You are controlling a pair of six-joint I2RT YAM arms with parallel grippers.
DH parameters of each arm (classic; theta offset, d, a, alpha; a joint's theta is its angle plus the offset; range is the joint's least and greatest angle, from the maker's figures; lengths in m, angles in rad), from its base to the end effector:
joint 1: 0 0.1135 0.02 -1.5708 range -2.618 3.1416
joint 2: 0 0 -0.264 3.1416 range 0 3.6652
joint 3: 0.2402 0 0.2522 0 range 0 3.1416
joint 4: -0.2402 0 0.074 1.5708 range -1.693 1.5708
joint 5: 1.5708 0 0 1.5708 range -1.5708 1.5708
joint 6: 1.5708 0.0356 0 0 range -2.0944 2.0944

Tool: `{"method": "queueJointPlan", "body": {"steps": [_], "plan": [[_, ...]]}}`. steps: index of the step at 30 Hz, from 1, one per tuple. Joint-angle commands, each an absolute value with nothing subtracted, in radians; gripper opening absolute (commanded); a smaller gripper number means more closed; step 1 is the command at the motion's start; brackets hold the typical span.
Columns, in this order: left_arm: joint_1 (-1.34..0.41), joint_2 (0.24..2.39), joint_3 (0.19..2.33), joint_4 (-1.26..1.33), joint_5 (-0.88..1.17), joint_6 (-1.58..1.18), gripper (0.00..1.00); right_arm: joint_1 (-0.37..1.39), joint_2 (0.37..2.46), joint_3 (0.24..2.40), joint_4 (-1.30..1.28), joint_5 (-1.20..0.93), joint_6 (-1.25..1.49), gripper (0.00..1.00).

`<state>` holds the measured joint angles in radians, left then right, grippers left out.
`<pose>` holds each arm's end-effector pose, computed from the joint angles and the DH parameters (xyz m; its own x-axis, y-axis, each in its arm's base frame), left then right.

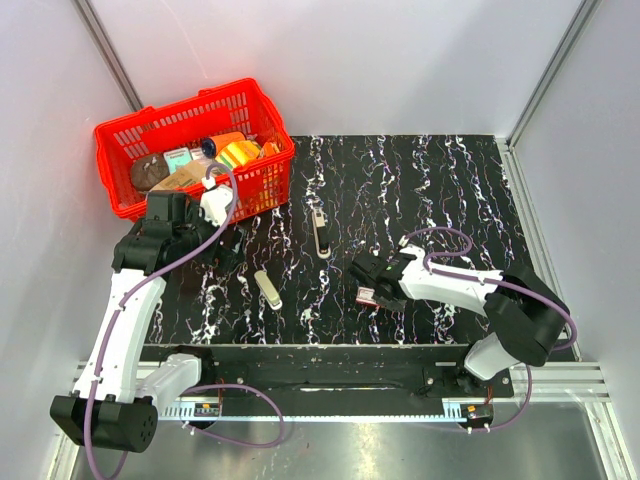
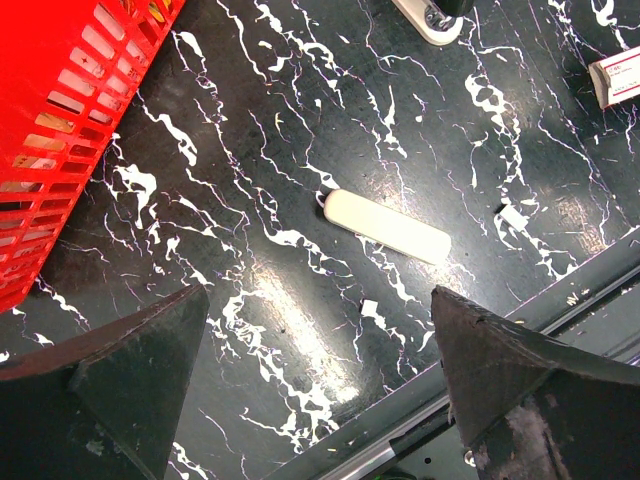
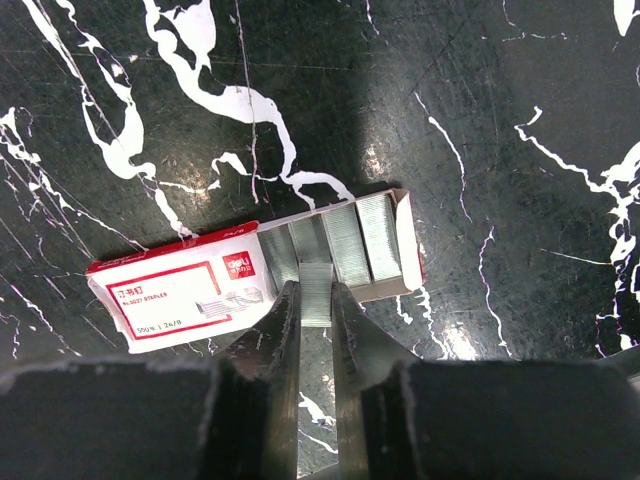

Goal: Unload the staples from the stapler

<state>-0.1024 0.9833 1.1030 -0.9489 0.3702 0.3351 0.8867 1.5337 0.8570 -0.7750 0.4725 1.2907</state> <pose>0.1798 -0.0314 0.3430 -0.5814 0.3680 -0.7256 0.5608 0.8274 -0.0298 0.1714 0.1845 0.1657 -0.8038 0.3684 -0.4671 0.4217 0.9067 -0.0107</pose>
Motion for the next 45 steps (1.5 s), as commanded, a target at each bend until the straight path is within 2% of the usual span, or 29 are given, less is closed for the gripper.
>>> {"method": "queueJointPlan", "body": {"steps": [1, 6, 15, 20, 24, 31, 34, 45], "plan": [[-0.097, 0.963, 1.106, -0.917, 0.376, 0.345, 0.99, 0.873, 1.539, 0.853, -0.755, 0.468, 1.282, 0.17], [-0.097, 0.965, 1.103, -0.923, 0.387, 0.345, 0.99, 0.873, 1.514, 0.862, -0.753, 0.466, 1.264, 0.20], [-0.097, 0.962, 1.106, -0.933, 0.399, 0.345, 0.99, 0.873, 1.451, 0.890, -0.776, 0.474, 1.226, 0.34], [-0.097, 0.960, 1.109, -0.934, 0.396, 0.345, 0.99, 0.873, 1.413, 0.903, -0.782, 0.471, 1.200, 0.35], [-0.097, 0.960, 1.111, -0.934, 0.396, 0.344, 0.99, 0.873, 1.394, 0.900, -0.795, 0.508, 1.198, 0.30], [-0.097, 0.953, 1.106, -0.933, 0.391, 0.348, 0.99, 0.853, 1.424, 0.855, -0.807, 0.512, 1.229, 0.10], [-0.098, 0.953, 1.109, -0.934, 0.391, 0.348, 0.99, 0.841, 1.428, 0.836, -0.801, 0.511, 1.230, 0.06], [-0.097, 0.966, 1.117, -0.934, 0.394, 0.347, 0.99, 0.784, 1.440, 0.811, -0.762, 0.497, 1.189, 0.04]]}}
